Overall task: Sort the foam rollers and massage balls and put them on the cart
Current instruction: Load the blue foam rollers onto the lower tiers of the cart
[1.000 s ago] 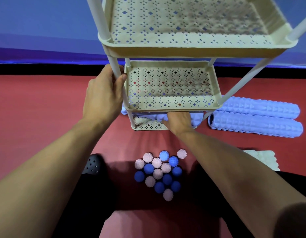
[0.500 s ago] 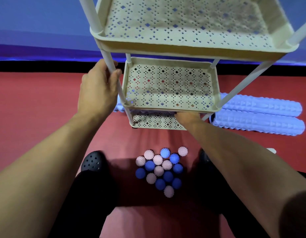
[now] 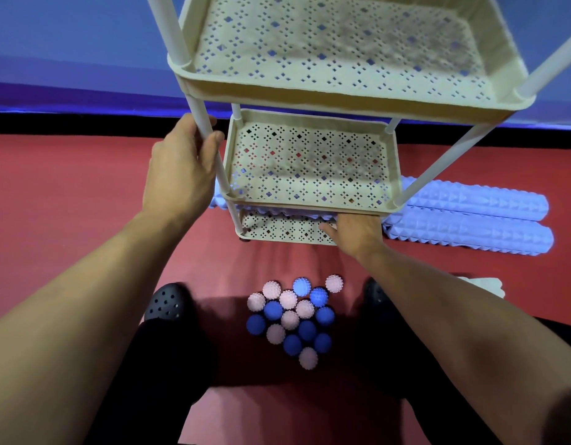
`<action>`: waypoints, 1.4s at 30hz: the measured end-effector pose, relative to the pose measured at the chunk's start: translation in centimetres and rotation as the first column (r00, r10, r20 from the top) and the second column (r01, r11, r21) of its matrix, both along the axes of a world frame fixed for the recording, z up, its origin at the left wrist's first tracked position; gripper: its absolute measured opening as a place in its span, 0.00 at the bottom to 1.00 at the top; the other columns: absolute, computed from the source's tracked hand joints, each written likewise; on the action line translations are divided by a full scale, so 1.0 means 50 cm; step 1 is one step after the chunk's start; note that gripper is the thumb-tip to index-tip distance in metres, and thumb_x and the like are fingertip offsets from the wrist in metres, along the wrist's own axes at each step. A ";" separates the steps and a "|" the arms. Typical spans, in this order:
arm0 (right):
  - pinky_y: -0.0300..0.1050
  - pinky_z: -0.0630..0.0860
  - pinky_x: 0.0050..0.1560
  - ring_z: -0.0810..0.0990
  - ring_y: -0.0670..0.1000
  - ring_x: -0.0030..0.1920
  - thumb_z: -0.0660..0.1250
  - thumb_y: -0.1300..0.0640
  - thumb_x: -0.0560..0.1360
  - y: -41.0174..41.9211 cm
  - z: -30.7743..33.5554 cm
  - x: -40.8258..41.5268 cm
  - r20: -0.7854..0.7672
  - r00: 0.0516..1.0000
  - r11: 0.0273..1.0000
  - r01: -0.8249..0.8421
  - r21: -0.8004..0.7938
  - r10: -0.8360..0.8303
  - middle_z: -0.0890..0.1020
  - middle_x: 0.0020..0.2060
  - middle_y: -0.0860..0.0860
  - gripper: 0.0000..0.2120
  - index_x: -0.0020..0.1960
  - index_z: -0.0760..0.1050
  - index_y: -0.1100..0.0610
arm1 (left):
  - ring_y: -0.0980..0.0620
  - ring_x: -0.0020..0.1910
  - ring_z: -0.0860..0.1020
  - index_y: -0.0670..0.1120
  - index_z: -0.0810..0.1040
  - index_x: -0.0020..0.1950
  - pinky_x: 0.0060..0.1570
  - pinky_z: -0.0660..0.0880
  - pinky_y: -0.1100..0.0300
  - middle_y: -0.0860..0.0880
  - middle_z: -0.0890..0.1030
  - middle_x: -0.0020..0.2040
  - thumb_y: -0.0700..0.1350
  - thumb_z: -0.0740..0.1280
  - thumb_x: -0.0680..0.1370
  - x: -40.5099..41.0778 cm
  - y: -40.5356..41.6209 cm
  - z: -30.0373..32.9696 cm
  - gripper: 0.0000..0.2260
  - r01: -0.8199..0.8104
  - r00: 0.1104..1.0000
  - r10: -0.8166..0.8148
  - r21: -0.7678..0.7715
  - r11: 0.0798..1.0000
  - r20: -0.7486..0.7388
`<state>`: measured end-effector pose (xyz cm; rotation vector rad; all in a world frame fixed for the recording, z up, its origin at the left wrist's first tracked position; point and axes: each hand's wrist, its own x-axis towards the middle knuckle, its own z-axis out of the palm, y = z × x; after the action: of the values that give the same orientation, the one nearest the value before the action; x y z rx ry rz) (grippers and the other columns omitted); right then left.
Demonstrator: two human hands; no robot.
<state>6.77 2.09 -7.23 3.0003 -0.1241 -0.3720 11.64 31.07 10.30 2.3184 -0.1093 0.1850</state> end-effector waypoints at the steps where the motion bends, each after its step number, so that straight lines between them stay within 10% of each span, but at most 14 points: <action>1: 0.59 0.61 0.75 0.67 0.60 0.74 0.62 0.34 0.77 -0.002 0.002 -0.013 0.035 0.999 0.999 0.003 0.034 -0.004 0.72 0.72 0.58 0.35 0.73 0.68 0.59 | 0.51 0.44 0.79 0.47 0.76 0.55 0.44 0.73 0.55 0.55 0.82 0.43 0.52 0.61 0.82 0.000 -0.001 -0.001 0.10 -0.006 1.000 0.006 -0.002 1.000 -0.003; 4: 0.57 0.66 0.71 0.74 0.62 0.67 0.62 0.37 0.77 -0.022 0.010 -0.060 0.146 0.984 0.992 -0.114 0.059 0.104 0.77 0.65 0.59 0.32 0.69 0.71 0.61 | 0.58 0.47 0.76 0.49 0.74 0.60 0.46 0.68 0.62 0.61 0.78 0.45 0.55 0.63 0.81 -0.005 -0.006 -0.012 0.13 -0.036 0.998 0.033 -0.044 0.998 -0.059; 8: 0.52 0.67 0.71 0.72 0.55 0.68 0.59 0.39 0.79 -0.099 0.044 -0.123 0.158 0.942 0.944 -0.314 0.102 0.296 0.75 0.67 0.52 0.29 0.73 0.68 0.56 | 0.40 0.56 0.77 0.41 0.70 0.62 0.47 0.68 0.54 0.42 0.76 0.58 0.56 0.66 0.79 -0.026 -0.017 -0.050 0.21 -0.149 0.908 0.186 0.124 0.981 -0.375; 12: 0.51 0.72 0.66 0.76 0.54 0.65 0.56 0.37 0.79 -0.193 0.104 -0.161 -0.023 0.946 0.944 -0.320 0.086 0.323 0.76 0.66 0.49 0.27 0.72 0.69 0.50 | 0.39 0.56 0.78 0.42 0.79 0.61 0.48 0.68 0.56 0.40 0.80 0.54 0.54 0.65 0.81 -0.067 -0.060 -0.064 0.17 0.211 0.765 -0.011 0.234 0.949 -0.644; 15: 0.52 0.75 0.59 0.78 0.56 0.61 0.55 0.35 0.79 -0.265 0.153 -0.170 -0.194 0.938 0.957 -0.287 0.033 0.288 0.77 0.62 0.49 0.25 0.69 0.69 0.49 | 0.40 0.48 0.80 0.43 0.79 0.40 0.41 0.68 0.57 0.44 0.82 0.40 0.59 0.65 0.80 -0.091 -0.140 -0.041 0.20 0.387 0.752 -0.186 0.196 0.901 -0.632; 29: 0.52 0.69 0.69 0.71 0.56 0.71 0.74 0.42 0.72 -0.484 0.065 -0.064 -0.391 0.916 0.956 0.189 0.223 -0.090 0.71 0.73 0.53 0.39 0.77 0.64 0.53 | 0.51 0.49 0.80 0.51 0.81 0.49 0.54 0.74 0.56 0.53 0.83 0.48 0.65 0.64 0.78 -0.137 -0.476 -0.137 0.18 0.559 0.666 -0.456 -0.010 0.829 -0.590; 36: 0.54 0.56 0.77 0.58 0.55 0.78 0.74 0.35 0.68 -0.544 -0.096 -0.057 -0.311 0.946 0.974 0.153 0.168 -0.094 0.59 0.79 0.54 0.53 0.82 0.51 0.52 | 0.57 0.42 0.80 0.55 0.79 0.45 0.53 0.76 0.57 0.56 0.83 0.40 0.67 0.63 0.77 -0.117 -0.523 -0.226 0.17 0.576 0.604 -0.437 -0.014 0.817 -0.666; 42: 0.53 0.52 0.75 0.60 0.58 0.74 0.75 0.32 0.62 -0.556 -0.160 -0.085 -0.286 0.958 0.998 0.035 0.044 -0.021 0.62 0.74 0.54 0.51 0.79 0.58 0.44 | 0.53 0.46 0.81 0.54 0.80 0.47 0.57 0.76 0.55 0.53 0.84 0.45 0.66 0.65 0.77 -0.114 -0.541 -0.256 0.16 0.562 0.585 -0.422 -0.028 0.827 -0.692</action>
<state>2.50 -25.71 -15.21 2.9530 -0.1331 -0.8164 5.96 4.04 -2.52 2.2921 -0.4167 -1.0084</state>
